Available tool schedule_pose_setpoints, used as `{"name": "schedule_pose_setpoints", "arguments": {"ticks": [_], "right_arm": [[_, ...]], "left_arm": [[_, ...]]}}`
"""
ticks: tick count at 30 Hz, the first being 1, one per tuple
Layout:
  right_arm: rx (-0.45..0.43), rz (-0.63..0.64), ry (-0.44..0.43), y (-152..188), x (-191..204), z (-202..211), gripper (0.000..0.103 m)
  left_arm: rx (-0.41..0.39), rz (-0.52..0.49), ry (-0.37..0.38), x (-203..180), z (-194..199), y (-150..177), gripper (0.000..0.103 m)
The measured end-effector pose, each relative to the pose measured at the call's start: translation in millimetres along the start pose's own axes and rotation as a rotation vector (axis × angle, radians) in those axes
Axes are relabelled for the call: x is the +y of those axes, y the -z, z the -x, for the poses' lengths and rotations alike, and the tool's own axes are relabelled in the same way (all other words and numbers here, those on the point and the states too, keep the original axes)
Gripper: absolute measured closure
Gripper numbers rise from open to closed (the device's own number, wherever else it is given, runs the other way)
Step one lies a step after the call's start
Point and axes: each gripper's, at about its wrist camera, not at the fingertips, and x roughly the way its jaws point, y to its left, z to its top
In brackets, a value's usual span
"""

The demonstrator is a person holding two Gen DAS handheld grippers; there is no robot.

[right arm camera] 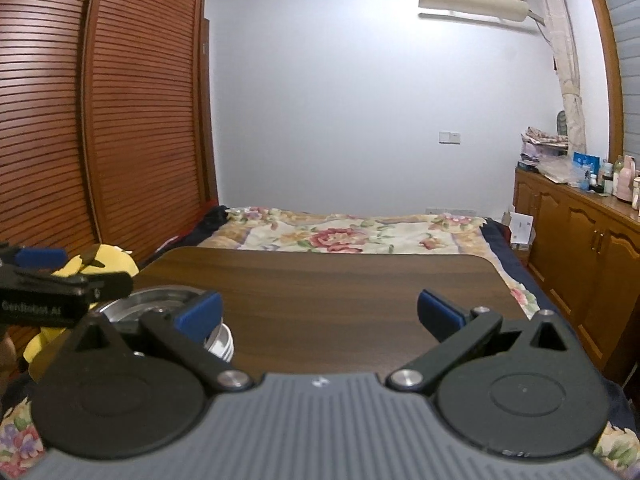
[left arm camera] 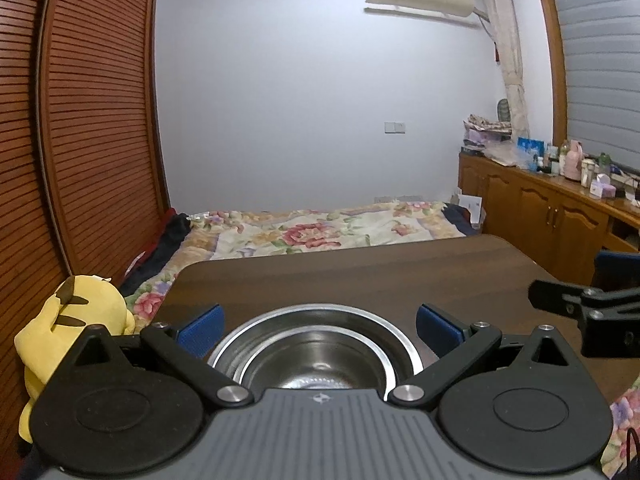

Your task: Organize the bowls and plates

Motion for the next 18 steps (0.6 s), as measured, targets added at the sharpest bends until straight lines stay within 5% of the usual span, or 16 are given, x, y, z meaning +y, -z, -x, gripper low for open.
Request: {"name": "schedule_pose_setpoints", "arguments": {"ticks": [18], "right_arm": [[0.028, 0.008, 0.031, 10, -1, 5, 0.000]], "left_arm": [[0.026, 0.010, -0.041, 5, 3, 17, 0.000]]}}
